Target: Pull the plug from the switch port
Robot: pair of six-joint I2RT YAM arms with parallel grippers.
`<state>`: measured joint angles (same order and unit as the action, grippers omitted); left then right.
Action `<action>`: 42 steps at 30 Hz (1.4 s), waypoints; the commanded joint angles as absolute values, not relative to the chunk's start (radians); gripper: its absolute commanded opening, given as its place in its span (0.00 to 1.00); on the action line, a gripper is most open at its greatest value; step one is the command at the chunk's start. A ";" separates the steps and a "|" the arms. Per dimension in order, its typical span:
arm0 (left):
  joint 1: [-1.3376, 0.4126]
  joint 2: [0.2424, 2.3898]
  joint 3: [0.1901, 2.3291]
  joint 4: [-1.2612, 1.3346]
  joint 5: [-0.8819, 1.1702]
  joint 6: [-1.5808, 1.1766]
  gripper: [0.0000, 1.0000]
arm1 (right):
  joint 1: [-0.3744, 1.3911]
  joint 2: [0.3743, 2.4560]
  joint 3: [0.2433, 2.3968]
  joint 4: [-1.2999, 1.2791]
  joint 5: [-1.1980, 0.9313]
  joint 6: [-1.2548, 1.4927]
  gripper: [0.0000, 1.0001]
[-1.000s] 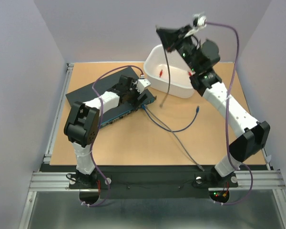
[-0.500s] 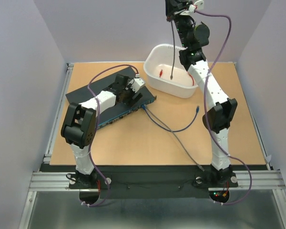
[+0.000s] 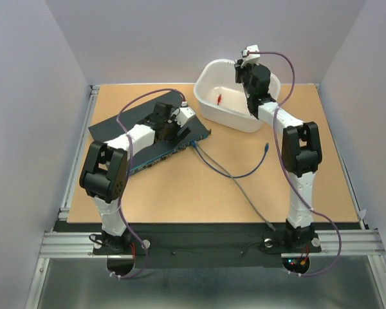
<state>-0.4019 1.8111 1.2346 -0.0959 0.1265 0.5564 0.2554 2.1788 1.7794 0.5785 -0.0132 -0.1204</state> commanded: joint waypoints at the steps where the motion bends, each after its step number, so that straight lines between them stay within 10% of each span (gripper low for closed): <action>1: -0.402 1.763 1.239 -0.097 0.127 0.557 0.96 | 0.261 2.132 1.769 0.504 0.006 -0.118 0.01; 4: -0.402 1.763 1.244 -0.101 0.132 0.555 0.96 | 0.259 2.192 1.865 0.335 -0.028 -0.109 0.16; 6: -0.403 1.766 1.246 -0.104 0.135 0.555 0.96 | 0.259 2.227 1.925 0.247 -0.014 -0.083 0.62; 9: -0.403 1.766 1.247 -0.113 0.137 0.558 0.96 | 0.259 2.194 1.928 0.238 -0.032 -0.037 0.85; 16: -0.403 1.778 1.252 -0.118 0.140 0.554 0.96 | 0.261 1.998 1.855 0.187 -0.031 0.060 1.00; 36: -0.403 1.813 1.278 -0.137 0.156 0.551 0.96 | 0.242 2.022 2.074 -0.348 0.084 0.067 1.00; 42: -0.403 1.802 1.269 -0.130 0.153 0.552 0.96 | 0.259 1.924 1.958 -0.341 -0.210 0.052 1.00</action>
